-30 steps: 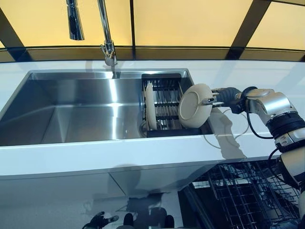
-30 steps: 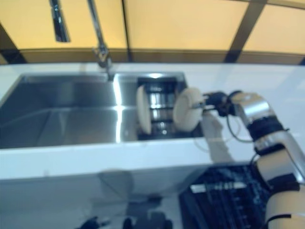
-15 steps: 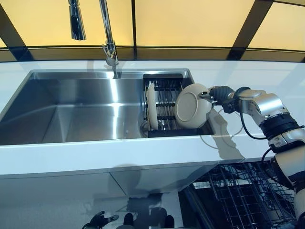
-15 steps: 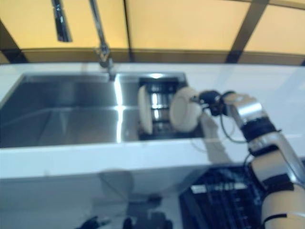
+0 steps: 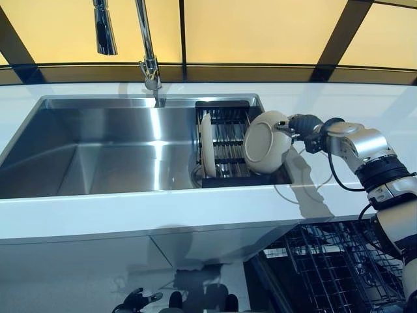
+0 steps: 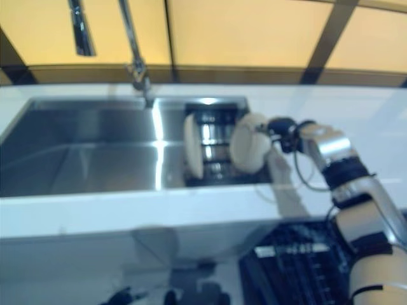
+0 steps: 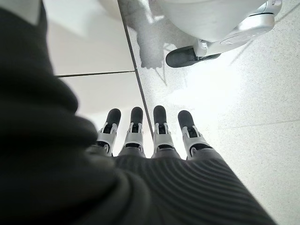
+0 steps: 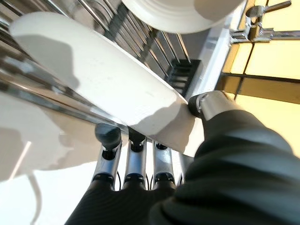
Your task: Take plates into dishwasher
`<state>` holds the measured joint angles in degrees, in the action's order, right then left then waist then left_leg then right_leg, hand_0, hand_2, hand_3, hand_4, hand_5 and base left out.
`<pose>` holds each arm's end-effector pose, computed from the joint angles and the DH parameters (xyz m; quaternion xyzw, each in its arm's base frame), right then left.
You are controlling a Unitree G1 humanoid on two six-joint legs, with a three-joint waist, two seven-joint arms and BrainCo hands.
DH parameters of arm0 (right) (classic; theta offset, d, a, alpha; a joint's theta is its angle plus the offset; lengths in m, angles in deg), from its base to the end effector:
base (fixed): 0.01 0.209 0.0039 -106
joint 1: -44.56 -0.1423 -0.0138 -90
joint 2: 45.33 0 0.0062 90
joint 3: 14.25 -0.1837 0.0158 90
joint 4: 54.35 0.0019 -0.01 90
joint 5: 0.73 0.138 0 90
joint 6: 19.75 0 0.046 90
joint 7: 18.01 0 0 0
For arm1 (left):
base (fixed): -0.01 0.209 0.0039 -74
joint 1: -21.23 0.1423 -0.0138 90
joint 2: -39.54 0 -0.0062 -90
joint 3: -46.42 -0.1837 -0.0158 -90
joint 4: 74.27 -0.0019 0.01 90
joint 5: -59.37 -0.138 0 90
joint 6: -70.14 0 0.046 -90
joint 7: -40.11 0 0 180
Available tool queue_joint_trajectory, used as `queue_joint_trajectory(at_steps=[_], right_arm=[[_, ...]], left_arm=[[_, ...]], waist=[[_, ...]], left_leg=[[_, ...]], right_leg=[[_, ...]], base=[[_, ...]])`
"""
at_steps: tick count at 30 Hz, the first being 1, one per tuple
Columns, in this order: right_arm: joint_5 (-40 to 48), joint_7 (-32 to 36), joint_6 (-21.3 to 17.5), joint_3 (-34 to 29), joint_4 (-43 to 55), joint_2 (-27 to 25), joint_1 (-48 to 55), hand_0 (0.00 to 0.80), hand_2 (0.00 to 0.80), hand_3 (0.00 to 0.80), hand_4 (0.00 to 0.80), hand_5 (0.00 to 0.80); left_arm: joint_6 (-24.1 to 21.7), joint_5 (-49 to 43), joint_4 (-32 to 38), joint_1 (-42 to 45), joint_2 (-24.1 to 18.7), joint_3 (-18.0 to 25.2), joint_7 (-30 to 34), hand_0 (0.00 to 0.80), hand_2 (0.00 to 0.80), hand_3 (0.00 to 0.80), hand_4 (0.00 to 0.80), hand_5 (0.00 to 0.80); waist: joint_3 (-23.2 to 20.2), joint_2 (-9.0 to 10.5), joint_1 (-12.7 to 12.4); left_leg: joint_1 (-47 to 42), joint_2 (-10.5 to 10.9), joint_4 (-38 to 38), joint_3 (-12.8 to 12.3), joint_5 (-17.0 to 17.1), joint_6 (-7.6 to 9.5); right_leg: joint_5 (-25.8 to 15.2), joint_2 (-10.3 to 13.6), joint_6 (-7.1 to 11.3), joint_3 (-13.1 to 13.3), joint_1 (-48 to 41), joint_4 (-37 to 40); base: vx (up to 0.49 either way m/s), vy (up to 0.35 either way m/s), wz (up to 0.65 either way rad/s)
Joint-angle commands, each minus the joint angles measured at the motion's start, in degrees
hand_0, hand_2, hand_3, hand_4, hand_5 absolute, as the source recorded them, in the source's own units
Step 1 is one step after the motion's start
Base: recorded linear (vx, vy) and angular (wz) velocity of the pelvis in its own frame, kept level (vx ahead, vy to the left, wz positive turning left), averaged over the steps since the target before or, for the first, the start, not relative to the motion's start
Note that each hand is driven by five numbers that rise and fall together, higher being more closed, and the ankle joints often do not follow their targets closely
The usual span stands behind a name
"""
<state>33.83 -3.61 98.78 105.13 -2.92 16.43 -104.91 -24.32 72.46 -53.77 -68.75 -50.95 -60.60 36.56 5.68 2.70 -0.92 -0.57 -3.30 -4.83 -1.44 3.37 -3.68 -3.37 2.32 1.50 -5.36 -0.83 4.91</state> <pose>0.3434 -0.2395 0.2081 -0.1687 0.1602 0.1069 0.9667 0.0754 0.2299 -0.1122 0.1262 0.5406 0.0478 0.8304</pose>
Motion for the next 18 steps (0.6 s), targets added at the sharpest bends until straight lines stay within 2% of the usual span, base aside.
queue_joint_trajectory(at_steps=[1, 8, 18], right_arm=[[2.7, -4.6, -5.7, -1.2, 0.0, -5.3, -6.0, 0.8, 0.8, 0.8, 0.8, 0.8], [7.6, -9.0, -8.1, -2.9, 1.7, -10.3, -7.5, 0.8, 0.8, 0.8, 0.8, 0.8], [9.3, -9.5, -10.8, -4.2, 1.1, -15.3, -7.3, 0.8, 0.8, 0.8, 0.8, 0.8]], left_arm=[[-1.9, 1.5, -2.2, -2.1, -1.7, -2.4, -0.7, 0.0, 0.0, 0.0, 0.0, 0.0], [-2.3, 1.0, -2.7, -1.7, -2.1, -2.3, -0.5, 0.0, 0.0, 0.0, 0.0, 0.0], [-2.5, 0.5, -3.2, -1.1, -2.4, -2.5, 0.1, 0.0, 0.0, 0.0, 0.0, 0.0]], waist=[[-1.9, 3.31, -1.5], [-2.9, 3.82, -0.3], [-3.8, 3.89, 1.9]], left_leg=[[0.2, 0.9, -0.2, 0.7, -0.9, -0.11], [-1.1, 0.5, -0.2, -0.5, -1.5, -0.01], [-2.7, 0.0, -0.2, -2.2, -2.3, 0.09]], right_leg=[[-3.4, 4.2, 4.5, 0.3, 1.7, 0.1], [-3.4, 3.9, 4.6, 1.2, 1.2, 0.1], [-3.3, 3.1, 4.58, 3.3, 0.9, 0.1]], base=[[0.0, 0.0, 0.0], [0.003, -0.001, -0.01], [0.011, -0.004, -0.14]])
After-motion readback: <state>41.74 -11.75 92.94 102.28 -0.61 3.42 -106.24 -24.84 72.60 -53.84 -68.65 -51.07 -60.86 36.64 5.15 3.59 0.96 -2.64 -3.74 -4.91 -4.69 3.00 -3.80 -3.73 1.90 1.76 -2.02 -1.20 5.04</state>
